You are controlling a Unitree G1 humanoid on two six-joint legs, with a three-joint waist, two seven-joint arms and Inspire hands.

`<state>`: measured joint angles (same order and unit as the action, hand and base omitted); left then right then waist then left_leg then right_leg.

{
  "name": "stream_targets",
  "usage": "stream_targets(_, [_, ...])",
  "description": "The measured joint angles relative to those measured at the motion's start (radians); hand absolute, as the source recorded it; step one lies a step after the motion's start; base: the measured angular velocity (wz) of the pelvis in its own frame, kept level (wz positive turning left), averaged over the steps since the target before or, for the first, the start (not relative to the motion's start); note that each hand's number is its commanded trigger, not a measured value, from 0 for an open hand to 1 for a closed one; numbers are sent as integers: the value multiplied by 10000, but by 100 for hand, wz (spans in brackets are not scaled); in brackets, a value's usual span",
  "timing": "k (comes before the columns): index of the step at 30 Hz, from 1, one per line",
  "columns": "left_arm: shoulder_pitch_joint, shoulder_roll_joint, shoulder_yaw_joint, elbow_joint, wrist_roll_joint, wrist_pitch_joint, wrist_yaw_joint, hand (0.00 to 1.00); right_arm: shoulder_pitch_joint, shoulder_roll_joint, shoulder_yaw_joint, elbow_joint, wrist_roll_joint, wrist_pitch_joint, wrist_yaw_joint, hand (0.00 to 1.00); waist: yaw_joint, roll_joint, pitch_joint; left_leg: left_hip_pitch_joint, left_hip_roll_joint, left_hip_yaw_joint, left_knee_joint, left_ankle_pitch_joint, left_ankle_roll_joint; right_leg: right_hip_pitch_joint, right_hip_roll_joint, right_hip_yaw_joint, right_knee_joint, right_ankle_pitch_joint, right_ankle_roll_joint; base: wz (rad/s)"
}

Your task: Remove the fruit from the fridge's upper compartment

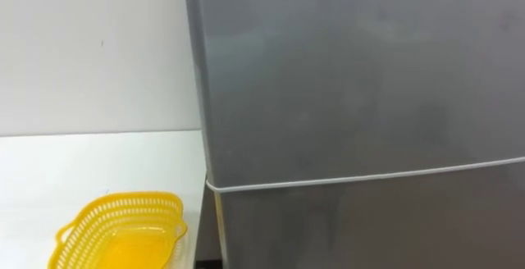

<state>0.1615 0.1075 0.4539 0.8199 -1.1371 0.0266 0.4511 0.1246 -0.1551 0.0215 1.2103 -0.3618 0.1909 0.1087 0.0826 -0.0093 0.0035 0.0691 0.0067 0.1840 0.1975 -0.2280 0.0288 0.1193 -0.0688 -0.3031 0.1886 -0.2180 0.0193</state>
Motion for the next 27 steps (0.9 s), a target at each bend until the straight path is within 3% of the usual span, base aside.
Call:
stream_targets(4, [-29,89,121,-2420,792,-837,1156,0,180,-108,-281,-344,-121,-332,-51,0,61,23,-18,-41,-18,-2,22,3,5,-5,-8,-15,13,11,-11,-3])
stream_targets(6, [-41,90,148,-3369,1365,-1053,1805,0,184,-99,-305,-367,-143,-404,-105,0,69,40,-30,-65,-21,0,27,4,8,-81,8,5,64,11,-11,0])
stream_targets(8, [-24,116,167,-4176,1913,-1148,2496,0,238,-97,-487,-482,-132,-444,-144,0,80,100,-55,-55,-24,-3,75,11,16,-151,6,-11,159,11,-11,-5])
stream_targets(13, [59,181,448,-7148,4869,-1346,3759,0,492,-86,-656,-553,-8,-709,-322,0,68,155,-97,-22,-28,-14,74,11,18,-119,-5,-81,141,11,-10,-1])
stream_targets(16, [-20,221,436,-8342,6022,-1653,3994,0,536,-93,-653,-553,65,-713,-334,0,44,234,-113,-41,-35,-60,35,9,20,-70,6,-76,138,11,-10,0])
stream_targets(19, [-42,233,435,-9248,6947,-1659,3935,0,524,-102,-653,-522,72,-717,-297,0,41,252,-124,-37,-24,-68,26,9,18,-75,5,-94,134,11,-11,0])
stream_targets(22, [-43,233,395,-9827,7003,-1658,3775,0,538,-102,-652,-475,76,-717,-288,0,-33,271,-115,-51,-26,-127,70,9,18,-47,5,-191,126,11,-11,7])
stream_targets(27, [-335,255,233,-11907,7000,-1636,3027,0,565,-58,-665,-420,-55,-701,-99,0,-257,235,-52,-70,-48,-307,133,10,21,41,9,-256,122,11,-11,8])
